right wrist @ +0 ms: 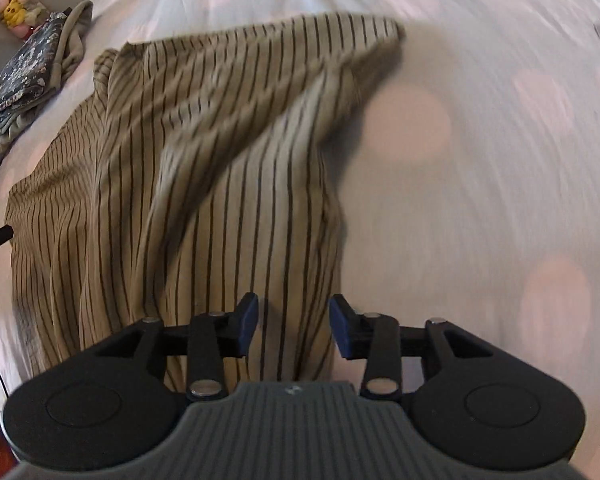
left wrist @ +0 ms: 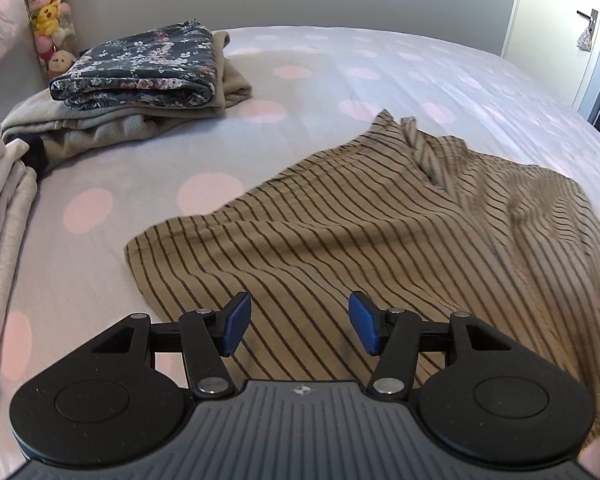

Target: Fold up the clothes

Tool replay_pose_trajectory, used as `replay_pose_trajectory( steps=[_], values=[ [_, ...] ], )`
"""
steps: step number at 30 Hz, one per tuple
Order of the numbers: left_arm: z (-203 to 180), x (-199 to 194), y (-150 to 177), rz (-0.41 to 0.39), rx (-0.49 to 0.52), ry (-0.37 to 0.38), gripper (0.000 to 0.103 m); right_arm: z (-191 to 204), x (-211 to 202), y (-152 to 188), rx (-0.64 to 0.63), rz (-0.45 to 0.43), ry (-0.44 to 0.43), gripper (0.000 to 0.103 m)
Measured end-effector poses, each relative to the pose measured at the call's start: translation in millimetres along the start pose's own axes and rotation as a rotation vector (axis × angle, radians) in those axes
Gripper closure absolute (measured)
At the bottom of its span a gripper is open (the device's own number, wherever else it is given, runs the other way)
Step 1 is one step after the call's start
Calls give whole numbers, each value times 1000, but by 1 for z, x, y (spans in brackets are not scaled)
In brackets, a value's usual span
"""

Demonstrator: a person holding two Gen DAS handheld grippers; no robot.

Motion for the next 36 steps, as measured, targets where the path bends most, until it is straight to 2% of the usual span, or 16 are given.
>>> replay_pose_trajectory(
  steps=[2,6,11,16,18,19,21,25,29,36],
  values=[
    [-4,-9,9,11,-26,5,48,4,-1,16,11,16,-9,46],
    [-15,-23,29,27,-60,10,46,10,-3,38,23,27,-23,45],
    [-28,-37,46,23,-83,47,46,12,4,47,27,54,-36,45],
    [-30,-41,53,10,-96,39,46,12,15,53,30,92,-53,57],
    [-29,-40,54,8,-101,32,46,13,14,55,32,84,-67,74],
    [-29,-39,55,8,-99,30,46,13,14,56,32,78,-76,86],
    [-25,-37,56,5,-110,22,46,14,11,57,27,58,-86,93],
    [-18,-36,57,8,-134,12,46,12,1,58,49,18,-99,95],
    [-16,-38,57,8,-147,38,46,13,-11,52,80,-12,-100,95],
    [-22,-39,57,9,-128,62,46,54,-30,33,21,-76,-134,96]
  ],
)
Point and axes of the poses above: each gripper's, at about its wrist camera, not at the fingertips, and x roughly the way its jaws point, z to its left, y to its underside, the point moved 7 cm from there along x, roughly the way its jaws point, and after that the axes turned 13 degrees about -x, right-handed, at the moved point
